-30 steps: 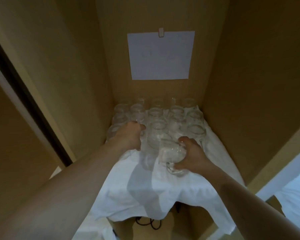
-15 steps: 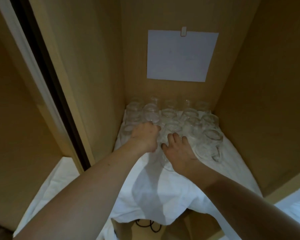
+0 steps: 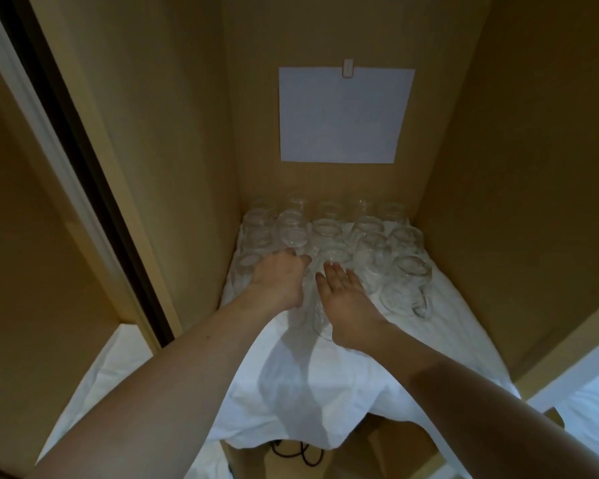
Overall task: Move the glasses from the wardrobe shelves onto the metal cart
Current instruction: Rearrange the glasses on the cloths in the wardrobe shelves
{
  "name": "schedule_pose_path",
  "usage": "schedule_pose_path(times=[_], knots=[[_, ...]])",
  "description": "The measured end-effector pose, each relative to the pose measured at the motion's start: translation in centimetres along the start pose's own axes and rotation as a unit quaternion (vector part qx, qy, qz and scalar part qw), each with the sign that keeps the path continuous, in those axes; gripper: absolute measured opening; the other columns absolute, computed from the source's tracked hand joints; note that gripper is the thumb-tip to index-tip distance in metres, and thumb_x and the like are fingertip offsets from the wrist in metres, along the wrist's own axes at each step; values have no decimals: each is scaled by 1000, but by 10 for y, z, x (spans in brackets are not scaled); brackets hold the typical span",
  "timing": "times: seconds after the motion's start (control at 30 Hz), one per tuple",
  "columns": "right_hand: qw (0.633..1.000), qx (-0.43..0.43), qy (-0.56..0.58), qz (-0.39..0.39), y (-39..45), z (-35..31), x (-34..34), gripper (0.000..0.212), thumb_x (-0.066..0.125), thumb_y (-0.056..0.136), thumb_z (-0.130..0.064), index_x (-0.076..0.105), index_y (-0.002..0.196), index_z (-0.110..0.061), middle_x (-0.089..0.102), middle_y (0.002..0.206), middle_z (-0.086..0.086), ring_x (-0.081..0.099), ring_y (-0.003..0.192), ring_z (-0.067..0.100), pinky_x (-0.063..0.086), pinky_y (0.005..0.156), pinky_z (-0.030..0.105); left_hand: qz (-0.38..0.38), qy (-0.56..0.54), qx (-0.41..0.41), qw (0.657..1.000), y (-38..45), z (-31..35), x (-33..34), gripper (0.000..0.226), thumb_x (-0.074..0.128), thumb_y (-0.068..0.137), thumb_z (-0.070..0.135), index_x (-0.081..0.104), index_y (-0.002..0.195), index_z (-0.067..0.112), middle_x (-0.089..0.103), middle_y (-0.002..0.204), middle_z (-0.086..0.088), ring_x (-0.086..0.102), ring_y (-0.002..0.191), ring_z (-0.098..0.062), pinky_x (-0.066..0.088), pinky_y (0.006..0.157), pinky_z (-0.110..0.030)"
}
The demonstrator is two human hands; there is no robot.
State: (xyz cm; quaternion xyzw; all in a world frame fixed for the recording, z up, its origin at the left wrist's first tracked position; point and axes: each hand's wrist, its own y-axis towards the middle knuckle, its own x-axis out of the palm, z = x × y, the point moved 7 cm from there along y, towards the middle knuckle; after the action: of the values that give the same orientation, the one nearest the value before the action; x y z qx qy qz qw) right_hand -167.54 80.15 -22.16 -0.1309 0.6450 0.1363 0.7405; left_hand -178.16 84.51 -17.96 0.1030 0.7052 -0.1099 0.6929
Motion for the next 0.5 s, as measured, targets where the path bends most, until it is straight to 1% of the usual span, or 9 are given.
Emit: schedule_pose_path(times=[0.07, 0.13, 0.17, 0.23, 0.27, 0.3, 0.37, 0.43, 0.5], knots=[[1000, -11, 16, 3, -2, 1, -2, 95, 62, 85, -3, 2, 159, -2, -5, 166, 23, -6, 155, 36, -4, 126, 45, 1, 13, -1, 1000, -4, 4, 2, 84, 85, 73, 29, 44, 145, 25, 54, 132, -6, 58, 117, -29, 55, 90, -43], [999, -11, 45, 8, -7, 5, -5, 97, 65, 86, -5, 2, 160, -6, -3, 167, 20, -5, 155, 34, -1, 127, 42, -2, 14, -2, 1000, -8, 8, 3, 90, 85, 75, 29, 36, 150, 23, 48, 139, -7, 52, 125, -29, 53, 95, -45], [998, -5, 62, 15, -12, 9, -9, 100, 68, 85, -8, 2, 161, -9, -3, 168, 18, -4, 156, 32, 1, 127, 42, -2, 20, -2, 1000, -11, 11, 1, 95, 84, 77, 30, 29, 154, 22, 43, 147, -9, 45, 133, -30, 50, 100, -44], [995, 16, 98, 12, -18, 16, -9, 104, 74, 85, -17, 3, 161, -16, -1, 168, 13, 0, 156, 32, 8, 127, 45, -8, 26, -2, 1000, -13, 9, 2, 106, 82, 80, 37, 14, 160, 22, 25, 162, -10, 24, 149, -32, 39, 113, -45], [994, 27, 108, 14, -24, 22, -10, 105, 76, 84, -21, 5, 161, -19, 0, 168, 11, 3, 155, 34, 12, 126, 47, -5, 21, -7, 1000, -14, 8, 1, 110, 81, 80, 41, 9, 161, 23, 17, 165, -10, 14, 153, -33, 32, 117, -47], [993, 35, 114, 16, -30, 28, -11, 105, 77, 83, -24, 6, 160, -21, 2, 168, 11, 7, 154, 35, 16, 124, 49, -4, 6, -17, 1000, -17, 8, 0, 113, 81, 80, 45, 6, 162, 25, 11, 167, -10, 9, 154, -34, 27, 120, -50], [992, 42, 121, 15, -41, 40, -16, 103, 77, 83, -29, 9, 160, -23, 7, 167, 11, 14, 152, 35, 21, 122, 49, -2, -47, -39, 998, -23, 10, -5, 112, 78, 79, 53, 6, 162, 28, 7, 169, -8, 6, 155, -34, 24, 121, -53], [991, 45, 127, 17, -49, 51, -19, 102, 77, 83, -35, 10, 160, -24, 12, 166, 12, 18, 151, 34, 24, 120, 48, 14, -76, -55, 995, -28, 14, -14, 108, 76, 80, 57, 11, 162, 30, 11, 169, -8, 10, 155, -33, 25, 121, -53], [990, 45, 135, 16, -56, 59, -22, 102, 77, 83, -40, 12, 161, -26, 14, 166, 11, 21, 150, 32, 26, 119, 47, 34, -77, -60, 995, -36, 19, -21, 102, 75, 82, 56, 17, 161, 30, 17, 167, -8, 14, 153, -32, 27, 120, -50]])
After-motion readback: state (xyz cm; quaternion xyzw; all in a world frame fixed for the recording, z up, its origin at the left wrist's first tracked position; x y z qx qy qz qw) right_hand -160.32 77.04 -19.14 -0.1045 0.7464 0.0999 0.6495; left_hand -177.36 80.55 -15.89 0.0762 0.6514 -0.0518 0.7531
